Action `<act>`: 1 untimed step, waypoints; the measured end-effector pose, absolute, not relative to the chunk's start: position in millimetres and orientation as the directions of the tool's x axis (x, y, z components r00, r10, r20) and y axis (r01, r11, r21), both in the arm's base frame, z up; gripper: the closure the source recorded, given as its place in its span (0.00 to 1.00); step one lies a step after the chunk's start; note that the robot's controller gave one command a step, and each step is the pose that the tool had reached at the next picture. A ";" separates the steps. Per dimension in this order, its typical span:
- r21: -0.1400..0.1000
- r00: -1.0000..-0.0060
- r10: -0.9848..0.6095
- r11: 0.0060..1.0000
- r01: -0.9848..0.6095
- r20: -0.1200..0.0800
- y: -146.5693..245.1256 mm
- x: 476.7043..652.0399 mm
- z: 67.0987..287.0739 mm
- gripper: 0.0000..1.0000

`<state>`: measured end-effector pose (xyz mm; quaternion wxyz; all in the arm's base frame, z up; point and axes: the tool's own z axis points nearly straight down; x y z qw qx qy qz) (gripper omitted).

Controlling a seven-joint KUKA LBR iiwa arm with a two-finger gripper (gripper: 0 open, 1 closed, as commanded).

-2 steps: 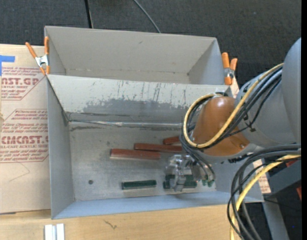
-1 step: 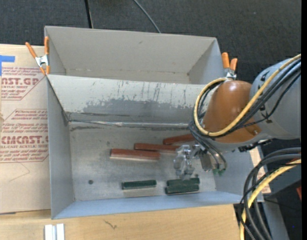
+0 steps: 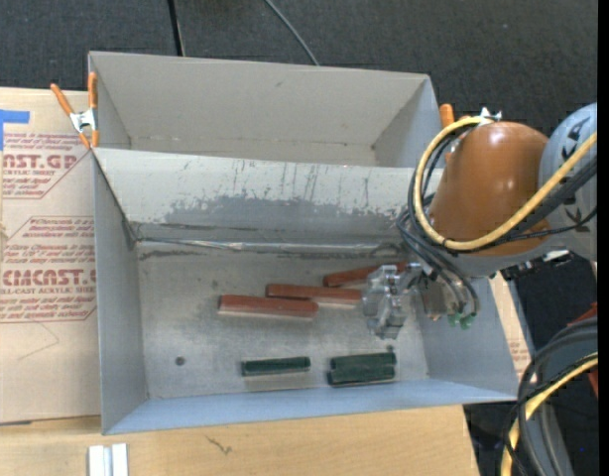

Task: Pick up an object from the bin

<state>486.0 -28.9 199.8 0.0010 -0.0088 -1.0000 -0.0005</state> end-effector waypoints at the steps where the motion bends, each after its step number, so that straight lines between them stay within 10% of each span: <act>1: 0.001 -0.995 0.098 0.995 0.098 0.004 -7.7 481.8 97.4 0.00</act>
Offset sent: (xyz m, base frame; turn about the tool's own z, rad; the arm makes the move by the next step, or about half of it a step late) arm 0.0000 0.0000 0.0000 0.0000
